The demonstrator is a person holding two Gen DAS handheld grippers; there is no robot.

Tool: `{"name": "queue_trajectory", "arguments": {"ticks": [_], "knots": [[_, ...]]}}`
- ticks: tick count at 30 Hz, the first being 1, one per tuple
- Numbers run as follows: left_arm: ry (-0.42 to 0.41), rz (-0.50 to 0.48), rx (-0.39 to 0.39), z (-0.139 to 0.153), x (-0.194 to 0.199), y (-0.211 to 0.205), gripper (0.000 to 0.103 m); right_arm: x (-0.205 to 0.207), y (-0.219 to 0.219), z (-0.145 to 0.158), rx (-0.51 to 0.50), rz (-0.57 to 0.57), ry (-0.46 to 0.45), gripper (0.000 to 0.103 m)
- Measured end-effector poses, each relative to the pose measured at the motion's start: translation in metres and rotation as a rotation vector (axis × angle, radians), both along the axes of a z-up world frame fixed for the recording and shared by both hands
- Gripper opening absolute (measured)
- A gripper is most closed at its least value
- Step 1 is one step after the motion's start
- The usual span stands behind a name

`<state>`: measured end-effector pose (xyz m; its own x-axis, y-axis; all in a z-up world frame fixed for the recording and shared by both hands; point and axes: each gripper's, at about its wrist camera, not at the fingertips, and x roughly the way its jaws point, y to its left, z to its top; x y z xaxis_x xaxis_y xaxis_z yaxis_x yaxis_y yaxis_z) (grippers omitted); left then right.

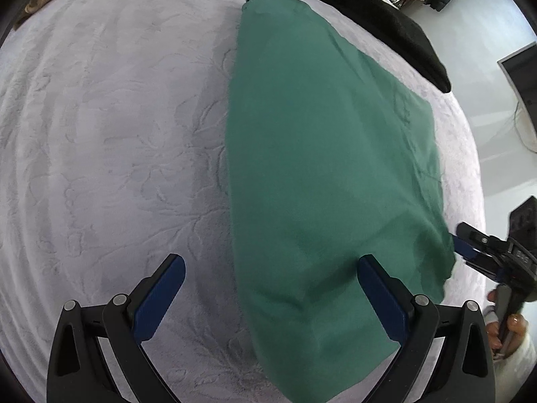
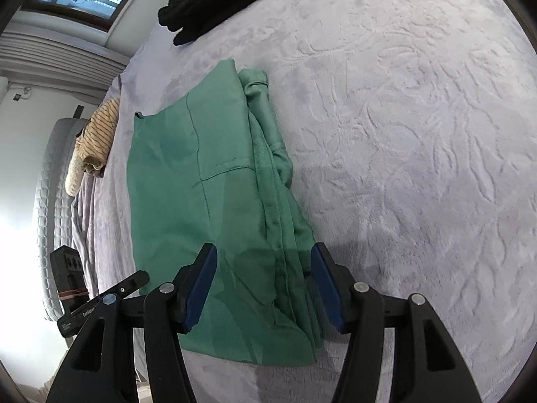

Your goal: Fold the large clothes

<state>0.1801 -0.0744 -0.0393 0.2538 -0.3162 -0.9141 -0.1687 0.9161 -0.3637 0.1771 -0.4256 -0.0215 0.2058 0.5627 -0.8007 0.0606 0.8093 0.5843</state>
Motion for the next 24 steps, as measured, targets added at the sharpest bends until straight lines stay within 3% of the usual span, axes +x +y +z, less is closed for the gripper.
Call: {"name": "queue_trajectory", "arguments": {"ticks": [5,15,19,24], "knots": [[-0.004,0.032,-0.134,-0.008,0.008,0.014,0.103,0.019,-0.002,-0.006,0.060,-0.020,-0.002,0.063],[0.042,0.006,-0.340,-0.037,0.015,0.012,0.103,0.065,0.003,-0.040,0.211,0.007,0.036,0.070],[0.042,-0.030,-0.334,-0.039,0.020,0.005,0.103,0.089,0.014,-0.056,0.294,0.032,0.069,0.072],[0.053,-0.069,-0.285,-0.044,0.026,-0.007,0.103,0.105,0.025,-0.069,0.307,0.065,0.081,0.072]]}}
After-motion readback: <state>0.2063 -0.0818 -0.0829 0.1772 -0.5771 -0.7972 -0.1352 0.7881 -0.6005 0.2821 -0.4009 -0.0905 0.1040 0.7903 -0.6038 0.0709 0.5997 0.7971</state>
